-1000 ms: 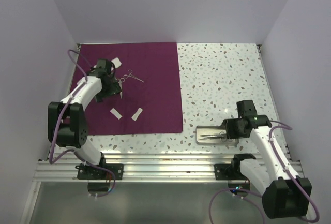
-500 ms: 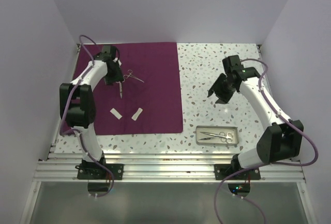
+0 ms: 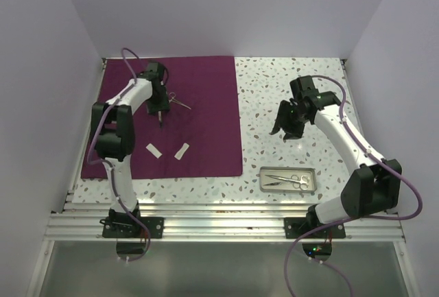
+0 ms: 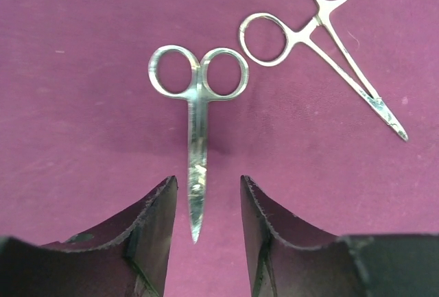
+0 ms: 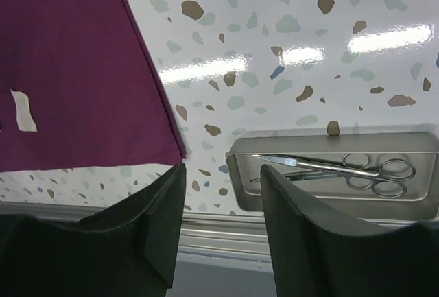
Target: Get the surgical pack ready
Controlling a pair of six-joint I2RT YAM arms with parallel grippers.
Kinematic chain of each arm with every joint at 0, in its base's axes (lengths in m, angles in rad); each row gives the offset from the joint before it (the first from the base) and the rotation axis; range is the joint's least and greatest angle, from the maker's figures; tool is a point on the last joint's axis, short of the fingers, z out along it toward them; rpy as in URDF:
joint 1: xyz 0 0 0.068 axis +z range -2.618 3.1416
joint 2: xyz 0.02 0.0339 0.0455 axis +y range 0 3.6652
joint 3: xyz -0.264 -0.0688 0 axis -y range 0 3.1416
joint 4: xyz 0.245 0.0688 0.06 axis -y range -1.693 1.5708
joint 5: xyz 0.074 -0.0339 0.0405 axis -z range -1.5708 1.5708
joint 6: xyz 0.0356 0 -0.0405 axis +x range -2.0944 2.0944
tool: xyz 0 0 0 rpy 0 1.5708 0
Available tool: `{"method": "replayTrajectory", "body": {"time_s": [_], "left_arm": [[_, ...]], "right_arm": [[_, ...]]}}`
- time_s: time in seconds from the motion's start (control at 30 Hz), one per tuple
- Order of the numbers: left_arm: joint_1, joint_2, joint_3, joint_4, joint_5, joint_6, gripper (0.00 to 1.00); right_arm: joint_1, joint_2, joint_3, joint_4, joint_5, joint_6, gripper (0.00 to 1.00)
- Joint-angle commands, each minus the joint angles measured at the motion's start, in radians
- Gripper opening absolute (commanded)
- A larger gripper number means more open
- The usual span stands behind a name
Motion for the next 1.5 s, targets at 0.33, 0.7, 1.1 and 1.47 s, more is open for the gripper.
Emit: {"method": "replayTrajectory", "body": {"time_s": [0.33,0.7,1.1,1.47], "left_arm": [[-0.015,0.109,0.032,0.032,-0.064,-0.011,0.45],[0.016,0.095,-0.057,0.113,0.055,0.011,0.31],[0.023,0.029,-0.071,0.115,0.08,0.031,0.0],[0.023,-0.086,-0.121,0.084,0.161,0.021,0.0]], "right_arm": [[0.0,-0.021,-0.029,0.033,-0.076,-0.092,0.52],[0.002,0.014,0.012,0.037,-0.094,-0.097,0.52],[0.108,0.149,0.123,0.082,-0.099,-0.077,0.52],[0.244,0.387,0.304,0.249,-0.198,-0.01,0.51]]}}
